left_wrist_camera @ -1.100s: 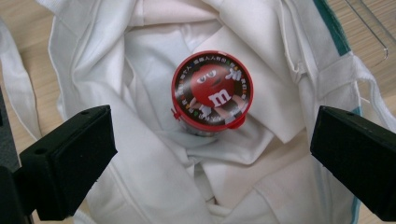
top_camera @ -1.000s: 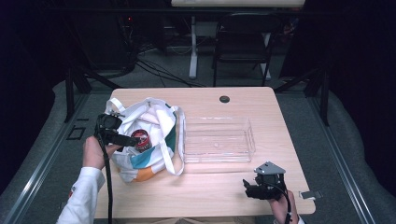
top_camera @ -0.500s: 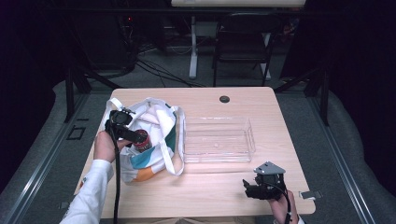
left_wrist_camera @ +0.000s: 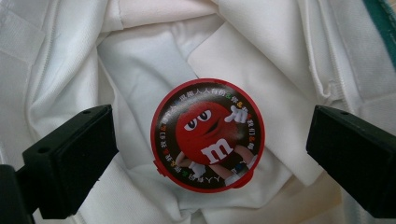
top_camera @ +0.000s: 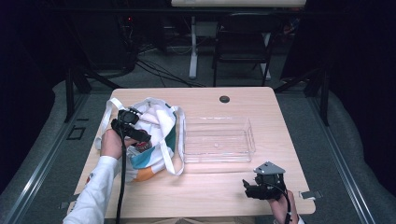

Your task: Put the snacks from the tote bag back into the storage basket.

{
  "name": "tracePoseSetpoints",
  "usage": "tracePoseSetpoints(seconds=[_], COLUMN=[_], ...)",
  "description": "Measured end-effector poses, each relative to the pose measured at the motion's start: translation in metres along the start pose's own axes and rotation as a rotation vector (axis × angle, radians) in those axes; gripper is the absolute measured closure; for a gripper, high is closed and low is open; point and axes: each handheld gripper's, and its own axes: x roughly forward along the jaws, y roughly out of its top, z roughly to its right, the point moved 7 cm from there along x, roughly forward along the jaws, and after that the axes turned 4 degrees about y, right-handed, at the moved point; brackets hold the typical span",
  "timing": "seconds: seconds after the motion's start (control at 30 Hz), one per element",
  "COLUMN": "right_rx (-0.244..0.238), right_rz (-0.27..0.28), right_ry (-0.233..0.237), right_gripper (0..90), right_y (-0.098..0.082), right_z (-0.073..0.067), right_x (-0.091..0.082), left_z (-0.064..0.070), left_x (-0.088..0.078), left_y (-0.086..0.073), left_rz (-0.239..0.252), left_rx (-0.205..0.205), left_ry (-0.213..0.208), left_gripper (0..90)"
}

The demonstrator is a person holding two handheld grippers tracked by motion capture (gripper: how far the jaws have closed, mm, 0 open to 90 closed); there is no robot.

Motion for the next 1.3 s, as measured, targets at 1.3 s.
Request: tracePoseSetpoints(seconds=[1.3], right_rx=[0.002], right_rz=[0.003], right_ry=[0.007], right_gripper=[13.9], right_y=[0.0], right_z=[0.0], right_x=[0.0], left_z=[0.003], left_x=[0.028], left_y=[-0.009], left_rz=[-0.132], left_rx=[0.042], left_ry=[0.018], left_gripper=[25.1])
